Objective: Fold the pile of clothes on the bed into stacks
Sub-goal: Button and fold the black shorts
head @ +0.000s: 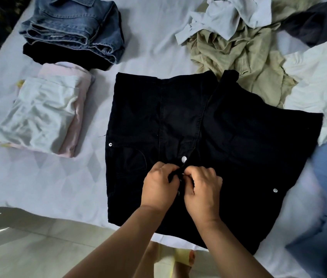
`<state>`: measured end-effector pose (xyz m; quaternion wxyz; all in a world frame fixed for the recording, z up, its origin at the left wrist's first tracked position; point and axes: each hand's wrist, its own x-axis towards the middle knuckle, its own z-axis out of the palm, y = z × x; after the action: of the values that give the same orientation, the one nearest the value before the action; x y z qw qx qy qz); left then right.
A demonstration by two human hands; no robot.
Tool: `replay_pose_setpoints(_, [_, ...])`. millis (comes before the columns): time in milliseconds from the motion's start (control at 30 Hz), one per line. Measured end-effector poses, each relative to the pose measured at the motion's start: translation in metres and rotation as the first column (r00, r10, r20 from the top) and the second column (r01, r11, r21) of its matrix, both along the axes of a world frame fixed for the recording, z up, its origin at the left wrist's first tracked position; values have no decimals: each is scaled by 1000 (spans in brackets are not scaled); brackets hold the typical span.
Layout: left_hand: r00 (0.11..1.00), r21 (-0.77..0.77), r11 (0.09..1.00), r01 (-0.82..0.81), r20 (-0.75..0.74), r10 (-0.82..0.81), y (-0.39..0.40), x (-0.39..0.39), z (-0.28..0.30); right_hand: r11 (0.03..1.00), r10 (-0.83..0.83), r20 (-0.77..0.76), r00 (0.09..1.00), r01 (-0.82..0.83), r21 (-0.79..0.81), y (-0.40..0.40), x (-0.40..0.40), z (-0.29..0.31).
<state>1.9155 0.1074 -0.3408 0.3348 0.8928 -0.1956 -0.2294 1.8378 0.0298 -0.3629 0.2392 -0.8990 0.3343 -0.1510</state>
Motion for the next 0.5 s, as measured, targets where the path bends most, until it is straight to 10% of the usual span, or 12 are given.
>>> replay_pose_setpoints(233, [960,-198,979,44,-262,-96,5,12,8,999,-25,46,999,23,35,1,-2,-4])
replay_pose_setpoints(500, [995,-136,986,96,-13,-99,5,9,-5,990,-3,112,994,-13,140,0,-1,2])
